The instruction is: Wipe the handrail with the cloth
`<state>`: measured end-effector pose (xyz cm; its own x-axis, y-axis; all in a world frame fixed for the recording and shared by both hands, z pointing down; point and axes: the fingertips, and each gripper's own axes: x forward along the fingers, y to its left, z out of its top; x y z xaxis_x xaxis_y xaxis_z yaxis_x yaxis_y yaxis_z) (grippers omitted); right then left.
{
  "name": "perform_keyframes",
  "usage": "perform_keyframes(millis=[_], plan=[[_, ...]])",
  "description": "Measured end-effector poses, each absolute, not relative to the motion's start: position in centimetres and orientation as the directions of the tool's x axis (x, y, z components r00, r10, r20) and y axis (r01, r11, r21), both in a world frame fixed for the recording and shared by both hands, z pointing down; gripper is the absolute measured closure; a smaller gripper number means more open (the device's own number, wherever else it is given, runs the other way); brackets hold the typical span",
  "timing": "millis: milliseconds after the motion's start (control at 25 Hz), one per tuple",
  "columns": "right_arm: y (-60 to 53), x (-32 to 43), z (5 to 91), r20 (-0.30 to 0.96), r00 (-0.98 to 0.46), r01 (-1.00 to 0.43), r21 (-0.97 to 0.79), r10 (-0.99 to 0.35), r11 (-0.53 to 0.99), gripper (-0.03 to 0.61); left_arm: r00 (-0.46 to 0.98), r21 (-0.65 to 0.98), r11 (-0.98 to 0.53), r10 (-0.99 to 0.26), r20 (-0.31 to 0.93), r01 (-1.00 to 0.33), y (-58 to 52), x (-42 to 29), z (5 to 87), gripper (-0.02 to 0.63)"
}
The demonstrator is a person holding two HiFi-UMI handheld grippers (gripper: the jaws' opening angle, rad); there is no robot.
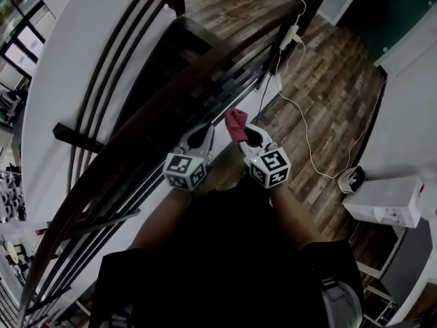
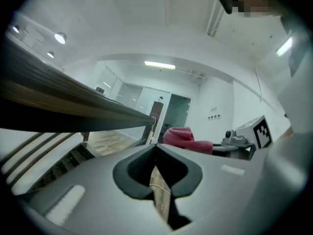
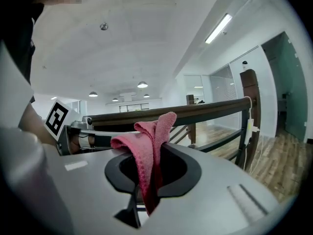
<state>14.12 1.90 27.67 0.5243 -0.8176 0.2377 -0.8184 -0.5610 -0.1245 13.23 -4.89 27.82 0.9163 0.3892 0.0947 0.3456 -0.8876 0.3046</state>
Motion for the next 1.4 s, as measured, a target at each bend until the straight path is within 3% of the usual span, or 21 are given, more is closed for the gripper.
perform_keyframes(millis=[320,720,1400], plan=[[9.0,23.8,28.8,0.215,0.645,-0.725,-0.133,-0.734,-0.676,0.528,0.88,0.288,-0.861,0.463,0.105,0.419,1.0,22.4,29.1,0.614],[17.6,40.7,29.8,0.212,0.573,-0.776,-0.171,-0.791,-0.608,0.528,0.937,0.301,-0.911,0.329,0.118,0.282,8.8,37.7,30.8,0.614],[13.6,53.0,42.9,0.351,0.503,-0.74,-0.299,-0.79,-0.603,0.528,0.877,0.275,-0.942,0.291,0.383,0.192,9.5,46.8,41.1,0.614]])
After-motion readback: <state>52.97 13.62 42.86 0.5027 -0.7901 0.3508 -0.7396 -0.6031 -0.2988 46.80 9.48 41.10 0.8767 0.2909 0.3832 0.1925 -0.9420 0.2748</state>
